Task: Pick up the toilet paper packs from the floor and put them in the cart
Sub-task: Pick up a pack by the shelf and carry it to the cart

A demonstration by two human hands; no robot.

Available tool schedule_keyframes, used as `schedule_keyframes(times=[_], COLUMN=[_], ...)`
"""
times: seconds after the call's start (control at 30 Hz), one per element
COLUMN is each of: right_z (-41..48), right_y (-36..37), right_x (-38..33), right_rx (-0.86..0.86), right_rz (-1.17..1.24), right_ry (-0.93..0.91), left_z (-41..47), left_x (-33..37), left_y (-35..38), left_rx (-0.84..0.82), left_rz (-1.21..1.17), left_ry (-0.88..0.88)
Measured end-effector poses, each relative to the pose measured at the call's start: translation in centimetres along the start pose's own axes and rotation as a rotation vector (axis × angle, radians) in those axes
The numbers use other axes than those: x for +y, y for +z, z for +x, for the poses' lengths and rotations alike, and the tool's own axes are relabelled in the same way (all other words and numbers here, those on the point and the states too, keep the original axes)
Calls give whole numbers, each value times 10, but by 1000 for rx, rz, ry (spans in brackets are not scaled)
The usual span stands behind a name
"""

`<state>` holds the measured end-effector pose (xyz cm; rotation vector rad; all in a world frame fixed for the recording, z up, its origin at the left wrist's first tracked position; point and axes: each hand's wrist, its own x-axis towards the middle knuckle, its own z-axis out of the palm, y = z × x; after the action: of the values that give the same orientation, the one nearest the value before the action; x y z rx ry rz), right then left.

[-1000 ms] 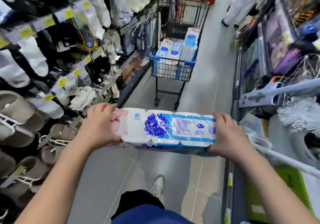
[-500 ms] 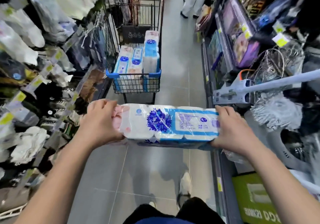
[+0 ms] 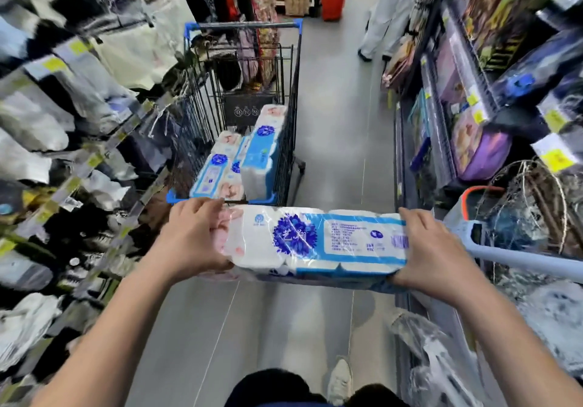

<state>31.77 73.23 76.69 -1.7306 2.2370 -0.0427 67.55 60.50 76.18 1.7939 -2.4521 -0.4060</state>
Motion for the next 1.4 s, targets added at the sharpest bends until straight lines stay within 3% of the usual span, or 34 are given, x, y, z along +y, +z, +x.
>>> schedule_keyframes(times=[0.3, 0.63, 1.07, 1.4], right_z=[116, 285, 506, 655], right_y=[-43, -96, -162, -147], right_x=[36, 19, -86, -195], right_rx=[7, 5, -9, -76], right_rz=[-39, -69, -211, -341], right_ry=[-93, -172, -401, -806], left_z=[91, 243, 373, 382], left_x=[28, 14, -56, -102], left_y=[-10, -32, -52, -26], left_rx=[25, 44, 148, 283], left_rz=[49, 39, -122, -101], left_ry=[-49, -106, -367, -716])
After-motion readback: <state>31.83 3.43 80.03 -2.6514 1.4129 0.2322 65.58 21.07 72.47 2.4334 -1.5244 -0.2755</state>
